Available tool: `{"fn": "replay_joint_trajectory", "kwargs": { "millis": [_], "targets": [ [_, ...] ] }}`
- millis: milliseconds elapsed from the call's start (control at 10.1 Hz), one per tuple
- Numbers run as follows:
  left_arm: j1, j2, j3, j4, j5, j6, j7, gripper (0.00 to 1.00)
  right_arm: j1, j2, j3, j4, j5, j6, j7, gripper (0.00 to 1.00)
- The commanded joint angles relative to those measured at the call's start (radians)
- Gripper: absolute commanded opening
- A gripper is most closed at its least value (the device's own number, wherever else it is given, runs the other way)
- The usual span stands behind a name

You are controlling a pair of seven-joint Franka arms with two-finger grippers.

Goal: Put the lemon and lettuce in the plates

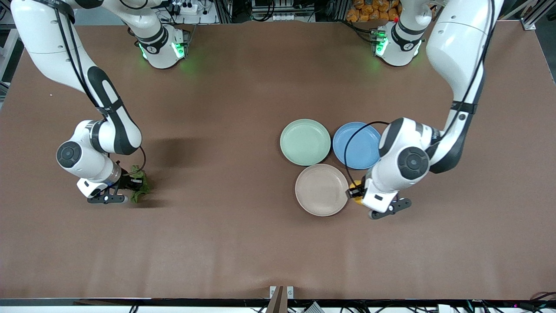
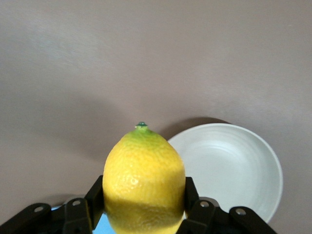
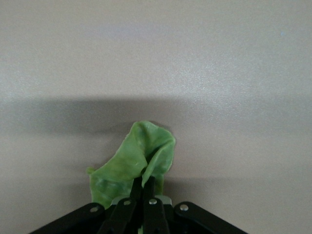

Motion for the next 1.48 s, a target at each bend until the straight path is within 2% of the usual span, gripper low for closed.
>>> {"fn": "replay_joint_trajectory", "kwargs": {
  "millis": [0,99,395,593,692,791,1186,1384],
  "targets": [
    [-0.052,0.042,0.007,0.033,-0.017,0.058,-0.061,0.0,0.003,-0.029,0.0,0.004,0.004,-0.008,-0.01,0.0],
    [-0.067,0.057,0.007,0.033,-0.019,0.084,-0.066,0.0,0.003,-0.04,0.0,0.009,0.004,-0.023,-0.01,0.0],
    [-0.11,0.1,0.009,0.033,-0.02,0.134,-0.069,0.0,0.003,-0.063,0.0,0.094,0.007,-0.201,0.003,0.0],
    [-0.13,0.113,0.009,0.033,-0.02,0.141,-0.071,0.0,0.003,-0.075,0.002,0.13,0.012,-0.264,0.003,0.0],
    [-0.133,0.114,0.009,0.033,-0.02,0.141,-0.071,0.3,0.001,-0.08,0.002,0.15,0.012,-0.301,0.003,0.0],
    [-0.136,0.117,0.01,0.033,-0.014,0.141,-0.065,0.99,0.001,-0.089,0.0,0.167,0.012,-0.331,0.003,0.0],
    [-0.141,0.105,0.012,0.032,-0.011,0.141,-0.066,1.0,0.003,-0.127,0.002,0.262,0.014,-0.502,0.031,0.0],
    [-0.129,0.079,0.02,0.032,-0.007,0.14,-0.063,1.0,0.012,-0.139,0.029,0.294,0.014,-0.551,0.108,0.0]
  ]
}}
